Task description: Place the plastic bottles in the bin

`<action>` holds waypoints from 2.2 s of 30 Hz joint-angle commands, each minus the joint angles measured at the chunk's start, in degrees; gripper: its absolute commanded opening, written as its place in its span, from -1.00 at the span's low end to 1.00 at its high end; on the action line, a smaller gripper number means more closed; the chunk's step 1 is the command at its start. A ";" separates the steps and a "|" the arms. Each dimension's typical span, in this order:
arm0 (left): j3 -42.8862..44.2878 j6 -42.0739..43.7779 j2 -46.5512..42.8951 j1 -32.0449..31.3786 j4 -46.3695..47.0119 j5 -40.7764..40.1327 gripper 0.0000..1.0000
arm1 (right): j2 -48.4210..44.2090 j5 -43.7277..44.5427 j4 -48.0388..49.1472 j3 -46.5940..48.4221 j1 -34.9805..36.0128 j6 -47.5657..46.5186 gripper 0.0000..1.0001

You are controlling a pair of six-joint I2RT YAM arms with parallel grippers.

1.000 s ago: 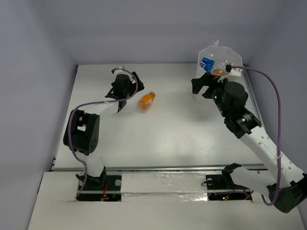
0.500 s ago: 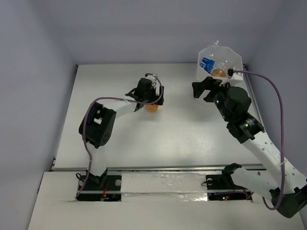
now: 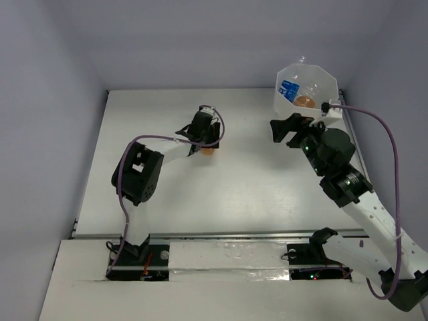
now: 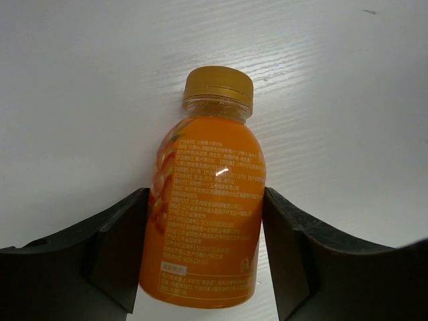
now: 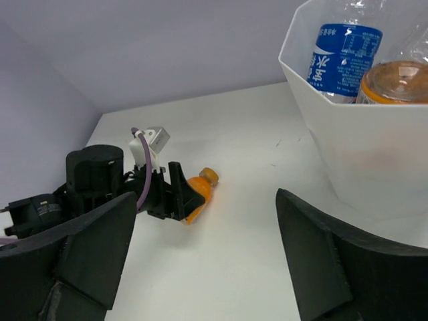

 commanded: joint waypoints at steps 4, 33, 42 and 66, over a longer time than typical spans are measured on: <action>-0.55 -2.48 -9.04 -2.36 4.25 3.83 -0.05 | -10.30 -0.72 -0.53 -3.07 0.50 2.76 0.27; 57.69 -22.25 9.72 -15.38 21.57 22.99 -0.01 | -38.87 4.38 -11.34 -10.72 0.50 9.18 -0.04; 66.95 -25.16 21.60 -15.38 28.95 18.60 0.13 | -38.88 0.34 -10.38 -11.60 0.50 9.53 -0.04; 48.79 -9.61 0.54 -15.38 18.84 12.38 0.98 | -39.05 5.69 -11.43 -5.36 0.50 5.49 -0.03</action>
